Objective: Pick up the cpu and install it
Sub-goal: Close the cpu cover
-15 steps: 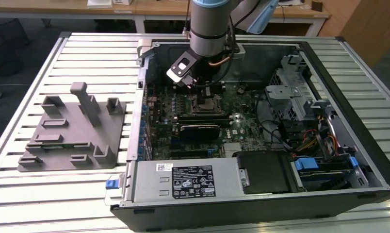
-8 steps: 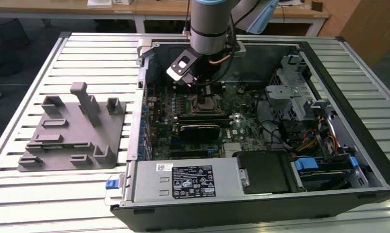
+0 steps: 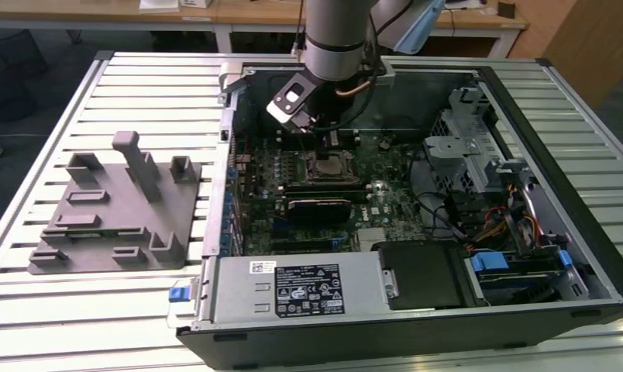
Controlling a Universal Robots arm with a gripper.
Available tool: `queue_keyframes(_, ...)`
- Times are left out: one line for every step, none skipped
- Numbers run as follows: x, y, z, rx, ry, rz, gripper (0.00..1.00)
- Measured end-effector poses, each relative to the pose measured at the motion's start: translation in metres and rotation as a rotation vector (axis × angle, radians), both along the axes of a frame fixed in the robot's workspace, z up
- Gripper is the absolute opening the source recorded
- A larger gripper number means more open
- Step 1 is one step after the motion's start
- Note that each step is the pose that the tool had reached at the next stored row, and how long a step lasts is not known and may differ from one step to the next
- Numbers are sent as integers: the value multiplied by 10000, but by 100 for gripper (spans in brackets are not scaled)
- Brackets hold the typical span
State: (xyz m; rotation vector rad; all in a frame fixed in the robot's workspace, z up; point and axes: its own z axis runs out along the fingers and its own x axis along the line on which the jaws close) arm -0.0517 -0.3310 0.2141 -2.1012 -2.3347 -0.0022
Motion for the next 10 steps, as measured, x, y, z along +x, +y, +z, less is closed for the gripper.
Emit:
queue_keyframes(13, 0, 0, 2, 1, -1, 11)
queue_keyframes(20, -1, 0, 3, 0, 0, 11)
queue_keyframes(30, 0, 0, 3, 1, -1, 11)
queue_keyframes(43, 0, 0, 3, 0, -1, 11)
queue_keyframes(56, 0, -1, 4, 0, -2, 11)
queue_keyframes(73, 0, -1, 4, 0, -2, 11)
queue_keyframes(94, 0, -1, 4, 2, -2, 11)
queue_keyframes(117, 0, -1, 4, 3, -1, 11)
queue_keyframes(135, -1, -1, 3, 5, -1, 11)
queue_keyframes(145, -1, -1, 4, 5, -1, 11)
